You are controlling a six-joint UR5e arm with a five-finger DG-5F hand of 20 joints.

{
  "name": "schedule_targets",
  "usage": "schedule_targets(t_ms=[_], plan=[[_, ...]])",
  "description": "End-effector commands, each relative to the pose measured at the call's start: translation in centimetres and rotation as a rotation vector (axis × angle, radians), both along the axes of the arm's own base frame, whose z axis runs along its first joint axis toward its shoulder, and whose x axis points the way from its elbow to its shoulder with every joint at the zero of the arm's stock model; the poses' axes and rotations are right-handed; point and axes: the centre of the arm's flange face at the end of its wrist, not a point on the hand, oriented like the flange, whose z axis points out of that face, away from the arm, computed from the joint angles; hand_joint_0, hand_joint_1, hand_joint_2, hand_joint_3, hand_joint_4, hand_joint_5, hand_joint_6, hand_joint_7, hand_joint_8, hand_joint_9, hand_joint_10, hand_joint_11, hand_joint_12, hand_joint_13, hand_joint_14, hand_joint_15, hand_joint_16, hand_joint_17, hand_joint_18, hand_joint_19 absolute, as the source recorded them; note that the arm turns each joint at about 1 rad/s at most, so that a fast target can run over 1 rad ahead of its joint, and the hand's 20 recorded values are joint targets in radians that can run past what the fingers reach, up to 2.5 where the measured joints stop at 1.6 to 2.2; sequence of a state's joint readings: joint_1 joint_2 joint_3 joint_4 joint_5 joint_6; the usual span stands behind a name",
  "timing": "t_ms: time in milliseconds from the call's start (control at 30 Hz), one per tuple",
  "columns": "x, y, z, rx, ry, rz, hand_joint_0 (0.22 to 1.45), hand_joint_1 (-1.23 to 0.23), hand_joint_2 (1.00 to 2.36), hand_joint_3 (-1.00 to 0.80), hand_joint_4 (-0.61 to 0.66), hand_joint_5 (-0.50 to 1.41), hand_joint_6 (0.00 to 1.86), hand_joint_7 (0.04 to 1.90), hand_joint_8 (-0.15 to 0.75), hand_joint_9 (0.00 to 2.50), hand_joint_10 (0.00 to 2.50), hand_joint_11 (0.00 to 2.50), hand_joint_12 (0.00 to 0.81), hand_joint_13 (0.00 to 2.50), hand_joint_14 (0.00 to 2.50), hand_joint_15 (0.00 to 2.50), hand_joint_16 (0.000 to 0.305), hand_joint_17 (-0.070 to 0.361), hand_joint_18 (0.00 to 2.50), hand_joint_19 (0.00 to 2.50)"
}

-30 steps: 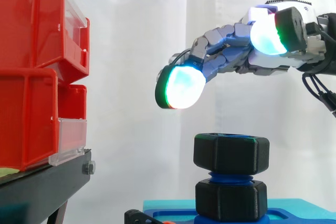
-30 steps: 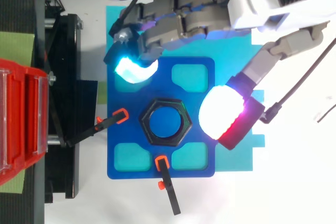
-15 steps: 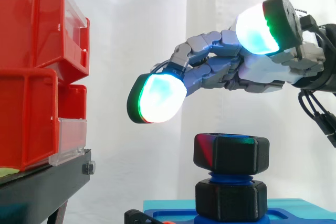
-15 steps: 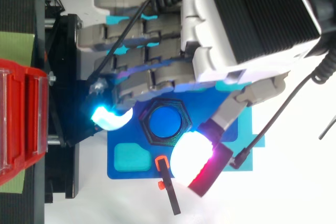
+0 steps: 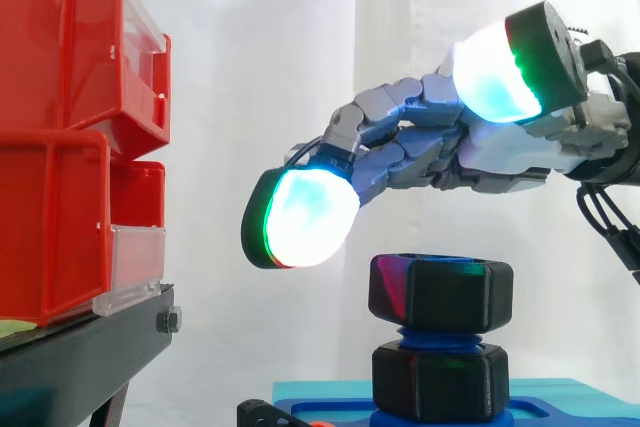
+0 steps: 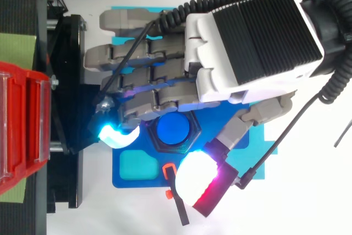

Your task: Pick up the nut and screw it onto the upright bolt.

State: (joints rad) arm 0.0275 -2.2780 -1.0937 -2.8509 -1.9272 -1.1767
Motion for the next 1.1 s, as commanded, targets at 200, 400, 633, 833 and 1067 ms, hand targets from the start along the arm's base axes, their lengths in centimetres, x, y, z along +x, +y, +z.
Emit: schedule_targets(t_ms=[200,400,633,833,1067], plan=[[-0.15,-0.24,-0.13,-0.003,0.012,-0.004,0.47,-0.07,1.00,-0.50,0.17,-0.20,0.50,0.63,0.223,0.27,0.00,0.00,0.323,0.00,0.00,0.00,0.042,0.094,0.00,0.00],[-0.20,-0.44,-0.15,-0.007,0.012,-0.004,0.47,-0.08,1.00,-0.50,0.19,-0.19,0.50,0.70,0.230,0.29,0.00,0.00,0.319,0.00,0.00,0.00,0.041,0.093,0.00,0.00],[-0.41,-0.46,-0.31,-0.007,0.029,0.005,0.47,-0.10,1.00,-0.50,0.22,-0.17,0.50,0.82,0.244,0.35,0.00,0.00,0.311,0.02,0.00,0.00,0.039,0.088,0.00,0.00],[-0.37,-0.60,-0.27,-0.008,0.024,0.001,0.48,-0.12,1.00,-0.50,0.23,-0.16,0.50,0.84,0.247,0.37,0.00,0.00,0.306,0.03,0.00,0.00,0.038,0.086,0.00,0.00],[-0.44,-0.81,-0.30,-0.008,0.027,0.001,0.48,-0.15,1.00,-0.50,0.25,-0.15,0.50,0.84,0.260,0.43,0.00,0.00,0.301,0.07,0.00,0.00,0.037,0.083,0.00,0.00]])
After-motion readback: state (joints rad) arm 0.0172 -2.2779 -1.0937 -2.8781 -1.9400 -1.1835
